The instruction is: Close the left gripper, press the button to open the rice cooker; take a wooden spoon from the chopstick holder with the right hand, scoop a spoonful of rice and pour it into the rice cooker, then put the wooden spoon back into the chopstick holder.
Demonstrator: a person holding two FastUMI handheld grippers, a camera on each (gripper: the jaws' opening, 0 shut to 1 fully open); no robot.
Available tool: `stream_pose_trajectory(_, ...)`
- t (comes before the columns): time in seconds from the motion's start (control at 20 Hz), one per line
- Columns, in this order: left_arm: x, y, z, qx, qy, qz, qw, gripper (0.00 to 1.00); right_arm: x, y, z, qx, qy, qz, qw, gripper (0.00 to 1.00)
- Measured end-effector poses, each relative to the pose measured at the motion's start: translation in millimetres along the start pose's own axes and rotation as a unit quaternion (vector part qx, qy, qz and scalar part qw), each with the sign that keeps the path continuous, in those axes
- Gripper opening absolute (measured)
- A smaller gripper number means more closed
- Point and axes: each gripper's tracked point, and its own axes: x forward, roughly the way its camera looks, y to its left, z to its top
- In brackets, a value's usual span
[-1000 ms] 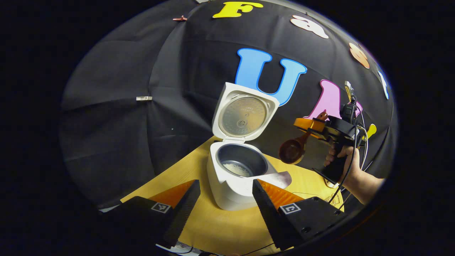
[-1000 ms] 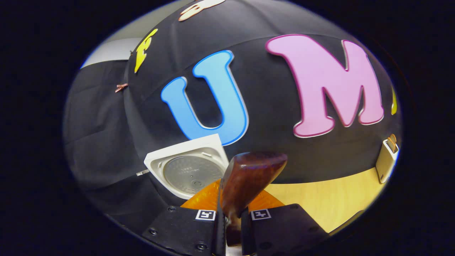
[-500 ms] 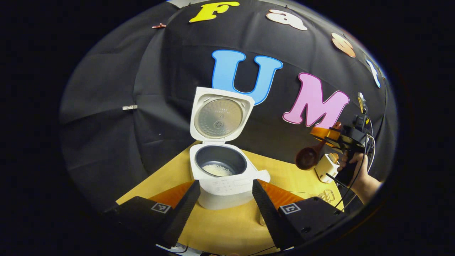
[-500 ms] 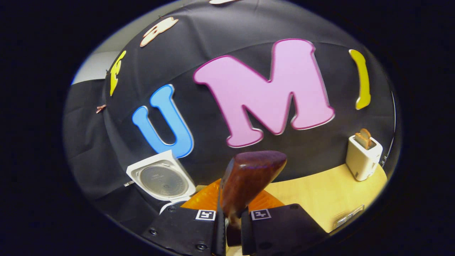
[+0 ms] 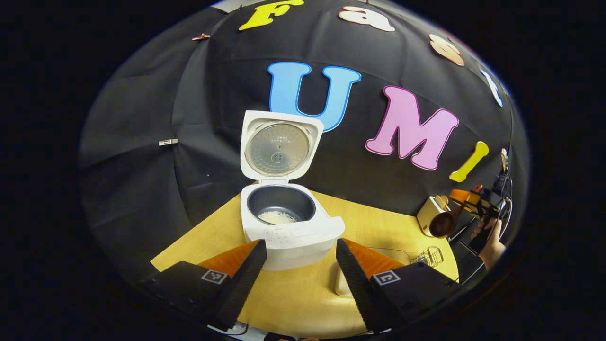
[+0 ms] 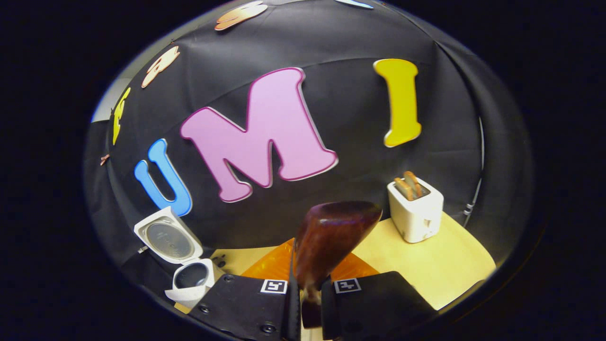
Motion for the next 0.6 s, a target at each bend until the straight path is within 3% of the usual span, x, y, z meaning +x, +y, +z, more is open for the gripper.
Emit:
stream_pose_trajectory(0.3, -5.2, -20.2, -10.1, -0.015, -0.011, -0.006, 1.000, 0.95, -1.9, -81.7, -19.9, 0.000, 0.003, -0.053, 0.999, 0.21)
stream_pose_trajectory(0.6, -23.9, -6.4, -25.9, -0.013, 0.006, 0.014, 1.000, 0.95, 15.6, -129.8, -57.0, 0.014, 0.028, -0.104, 0.994, 0.21)
